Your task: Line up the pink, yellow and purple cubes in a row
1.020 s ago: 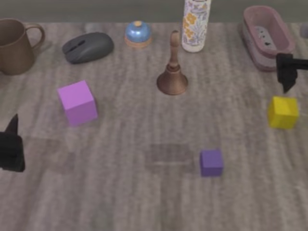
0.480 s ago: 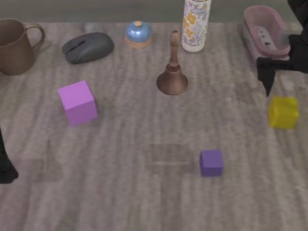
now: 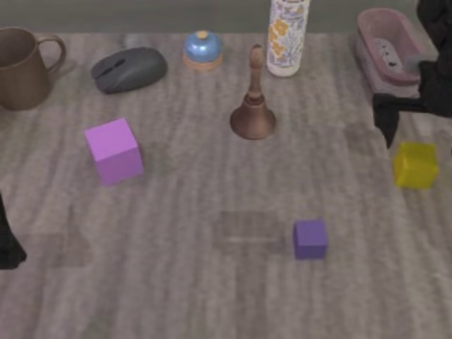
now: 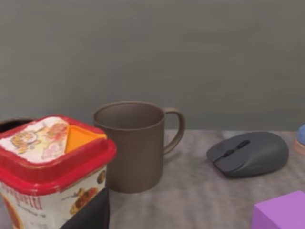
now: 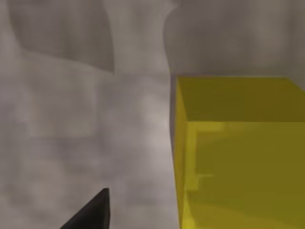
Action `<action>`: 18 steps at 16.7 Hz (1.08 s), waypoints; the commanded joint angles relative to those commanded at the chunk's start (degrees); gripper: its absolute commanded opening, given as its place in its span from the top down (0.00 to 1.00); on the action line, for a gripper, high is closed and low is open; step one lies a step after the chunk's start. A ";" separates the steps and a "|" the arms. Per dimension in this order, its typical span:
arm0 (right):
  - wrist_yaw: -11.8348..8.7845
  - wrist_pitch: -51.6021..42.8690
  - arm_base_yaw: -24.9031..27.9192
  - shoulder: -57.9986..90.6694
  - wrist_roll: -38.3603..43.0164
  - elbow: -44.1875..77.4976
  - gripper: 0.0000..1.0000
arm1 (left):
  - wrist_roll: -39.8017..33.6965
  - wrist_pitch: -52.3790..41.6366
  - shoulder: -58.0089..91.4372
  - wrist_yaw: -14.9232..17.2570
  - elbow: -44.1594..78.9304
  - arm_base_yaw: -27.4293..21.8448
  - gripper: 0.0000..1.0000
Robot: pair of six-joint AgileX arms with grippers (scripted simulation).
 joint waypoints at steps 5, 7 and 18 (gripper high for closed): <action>0.04 11.38 0.14 3.91 0.22 -7.01 0.00 | 0.00 0.00 0.00 0.00 0.00 0.00 0.00; 0.05 12.93 0.17 4.60 0.26 -8.16 0.00 | 0.00 0.00 0.00 0.00 0.00 0.00 0.00; 0.05 12.95 0.17 4.61 0.26 -8.18 0.60 | 0.00 0.00 0.00 0.00 0.00 0.00 0.00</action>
